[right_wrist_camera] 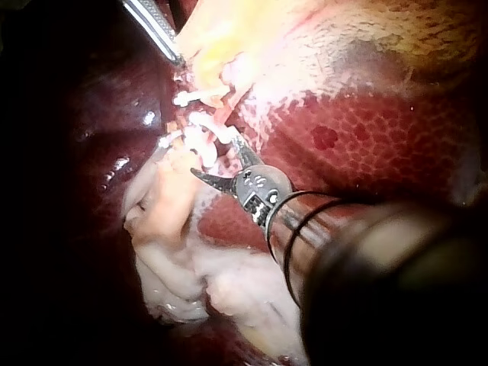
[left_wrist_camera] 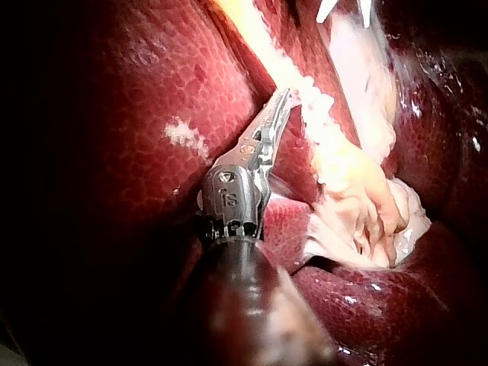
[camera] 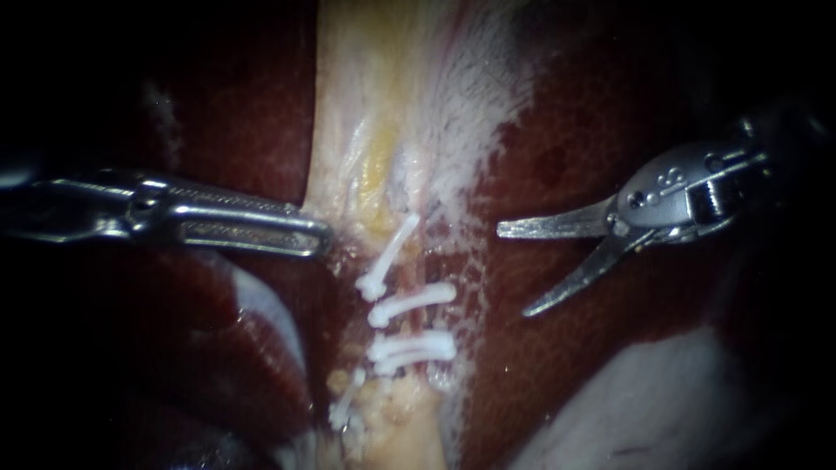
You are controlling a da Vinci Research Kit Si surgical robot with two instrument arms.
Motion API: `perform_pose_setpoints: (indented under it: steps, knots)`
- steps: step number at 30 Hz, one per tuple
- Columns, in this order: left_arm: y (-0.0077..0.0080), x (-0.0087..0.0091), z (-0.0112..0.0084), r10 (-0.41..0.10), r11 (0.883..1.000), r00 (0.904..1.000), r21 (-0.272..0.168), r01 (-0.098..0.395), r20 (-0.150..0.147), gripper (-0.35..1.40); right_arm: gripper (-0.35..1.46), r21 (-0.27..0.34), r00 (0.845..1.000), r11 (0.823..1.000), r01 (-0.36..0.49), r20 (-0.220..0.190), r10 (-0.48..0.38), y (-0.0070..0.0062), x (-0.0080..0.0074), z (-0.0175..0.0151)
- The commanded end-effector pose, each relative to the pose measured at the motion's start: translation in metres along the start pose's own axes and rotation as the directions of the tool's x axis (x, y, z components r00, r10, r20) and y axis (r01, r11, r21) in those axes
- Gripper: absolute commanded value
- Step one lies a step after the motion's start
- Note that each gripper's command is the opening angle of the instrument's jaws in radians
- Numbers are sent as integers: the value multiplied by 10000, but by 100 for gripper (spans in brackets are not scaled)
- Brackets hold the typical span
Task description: Go to the cutting position right tube
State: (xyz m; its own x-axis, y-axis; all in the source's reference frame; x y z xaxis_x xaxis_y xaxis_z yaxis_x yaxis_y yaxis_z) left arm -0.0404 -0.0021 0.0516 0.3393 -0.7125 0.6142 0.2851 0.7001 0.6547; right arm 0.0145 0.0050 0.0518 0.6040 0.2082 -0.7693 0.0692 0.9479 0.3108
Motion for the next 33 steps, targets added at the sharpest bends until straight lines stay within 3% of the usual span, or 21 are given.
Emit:
perform_pose_setpoints:
  steps: [1,4,8,14,20,27,33]
  knots:
    - [0,-1,0,0,10000,10000,1,0,4,-35,144,51,10000,10000,-1,-6,1,0,0,0]
    - [1,-5,-4,-21,10000,10000,46,21,-3,-35,144,421,10000,9991,78,-54,-75,0,-2,2]
    - [3,-17,-15,-77,10000,10000,60,77,0,-35,139,896,9987,9947,-495,-34,500,-4,-8,8]
    - [2,-47,-47,-151,9998,9997,-142,154,179,-35,134,1434,9926,9822,-1210,72,1213,-19,-24,27]
    - [-19,-74,-70,35,9999,9988,-163,-26,496,-35,125,2405,9864,9567,-1639,310,1612,-36,-38,50]
    - [-43,-95,-84,154,9998,9976,-164,-143,682,-35,120,2880,9787,9354,-2053,597,1964,-43,-41,71]
    - [-51,-100,-89,181,9997,9971,-175,-168,744,-35,107,3085,9715,9212,-2369,789,2235,-44,-39,77]
